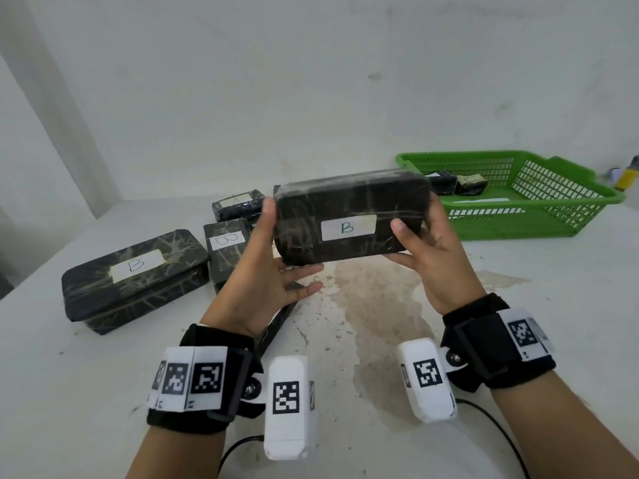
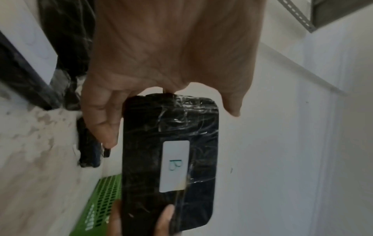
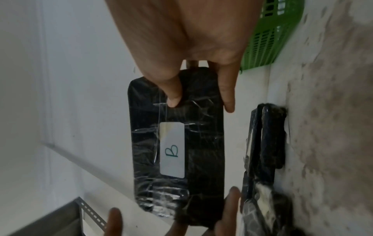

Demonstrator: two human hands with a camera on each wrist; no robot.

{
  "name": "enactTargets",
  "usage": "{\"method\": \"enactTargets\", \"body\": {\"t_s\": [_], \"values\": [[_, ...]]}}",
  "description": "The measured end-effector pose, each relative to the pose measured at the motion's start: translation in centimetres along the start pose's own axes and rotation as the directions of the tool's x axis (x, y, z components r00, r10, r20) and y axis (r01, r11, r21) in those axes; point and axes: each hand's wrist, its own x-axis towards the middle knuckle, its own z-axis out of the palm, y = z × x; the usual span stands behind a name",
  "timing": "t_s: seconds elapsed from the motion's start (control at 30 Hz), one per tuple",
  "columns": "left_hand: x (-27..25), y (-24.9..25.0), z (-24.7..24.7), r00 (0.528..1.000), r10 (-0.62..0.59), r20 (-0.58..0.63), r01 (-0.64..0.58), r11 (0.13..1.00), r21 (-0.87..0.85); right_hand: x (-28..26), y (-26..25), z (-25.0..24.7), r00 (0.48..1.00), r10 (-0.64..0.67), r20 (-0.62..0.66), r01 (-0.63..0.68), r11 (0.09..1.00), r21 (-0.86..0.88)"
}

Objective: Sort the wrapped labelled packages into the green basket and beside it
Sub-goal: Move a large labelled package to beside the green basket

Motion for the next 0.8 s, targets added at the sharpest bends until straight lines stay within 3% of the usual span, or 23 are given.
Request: {"method": "enactTargets", "body": {"t_s": [0.13, 0.27, 0.37, 0.57, 0.8], "values": [[-0.1, -0.2, 0.3, 0.998, -0.011, -0.062, 0.007, 0.999, -0.053, -0.1, 0.2, 0.3, 0.999, 0.04, 0.023, -0.04, 0.999, -0.03], [0.2, -0.6, 0.3, 0.983, 0.101, -0.156, -0.117, 0.989, -0.095, -0.2, -0.6, 0.3, 0.978, 0.167, 0.121, -0.183, 0.974, 0.135], [0.3, -0.7, 0.4, 0.979, 0.156, -0.13, -0.165, 0.984, -0.062, -0.2, -0.6, 0.1, 0.953, 0.264, 0.148, -0.279, 0.957, 0.086], [0.3, -0.9, 0.1, 0.978, 0.186, -0.091, -0.19, 0.981, -0.039, 0.0, -0.2, 0.5, 0.968, 0.244, 0.06, -0.251, 0.954, 0.166], [0.7, -0.7, -0.3, 0.976, 0.198, -0.085, -0.197, 0.98, 0.02, -0.3, -0.6, 0.1, 0.95, 0.289, 0.116, -0.301, 0.948, 0.1]]}}
